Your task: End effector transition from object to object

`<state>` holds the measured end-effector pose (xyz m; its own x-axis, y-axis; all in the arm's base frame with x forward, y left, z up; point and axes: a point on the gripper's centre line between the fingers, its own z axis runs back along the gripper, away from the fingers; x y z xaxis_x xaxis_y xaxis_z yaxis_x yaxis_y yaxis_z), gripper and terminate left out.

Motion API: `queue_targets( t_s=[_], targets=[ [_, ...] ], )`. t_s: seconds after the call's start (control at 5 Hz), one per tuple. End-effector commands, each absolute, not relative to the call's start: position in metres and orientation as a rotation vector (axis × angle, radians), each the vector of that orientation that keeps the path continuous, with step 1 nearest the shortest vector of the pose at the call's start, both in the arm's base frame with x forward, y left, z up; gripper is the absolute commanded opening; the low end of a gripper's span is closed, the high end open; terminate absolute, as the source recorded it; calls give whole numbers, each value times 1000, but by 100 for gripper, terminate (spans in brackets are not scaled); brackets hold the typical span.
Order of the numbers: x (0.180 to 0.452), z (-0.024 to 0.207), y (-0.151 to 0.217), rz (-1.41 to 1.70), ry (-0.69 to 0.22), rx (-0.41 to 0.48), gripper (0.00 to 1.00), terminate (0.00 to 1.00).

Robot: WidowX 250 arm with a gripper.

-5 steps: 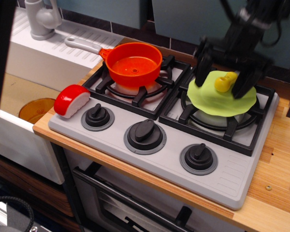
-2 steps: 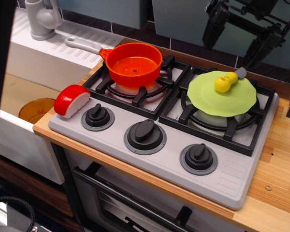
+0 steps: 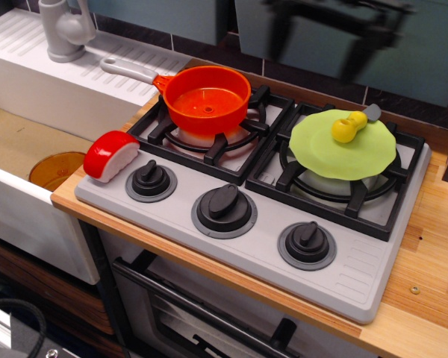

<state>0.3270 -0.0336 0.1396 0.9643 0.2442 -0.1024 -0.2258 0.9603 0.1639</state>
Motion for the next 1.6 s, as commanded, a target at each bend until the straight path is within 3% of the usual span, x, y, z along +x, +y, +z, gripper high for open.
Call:
queue_targets(
  t_s=[0.0, 0.4, 1.0, 1.4],
  targets=[
    [325, 163, 14, 190, -19, 182, 100, 0],
    [310, 152, 48, 167, -106, 230, 100, 0],
    [284, 114, 87, 129, -220, 258, 100, 0],
    [291, 92, 111, 71, -292, 250, 100, 0]
  ],
)
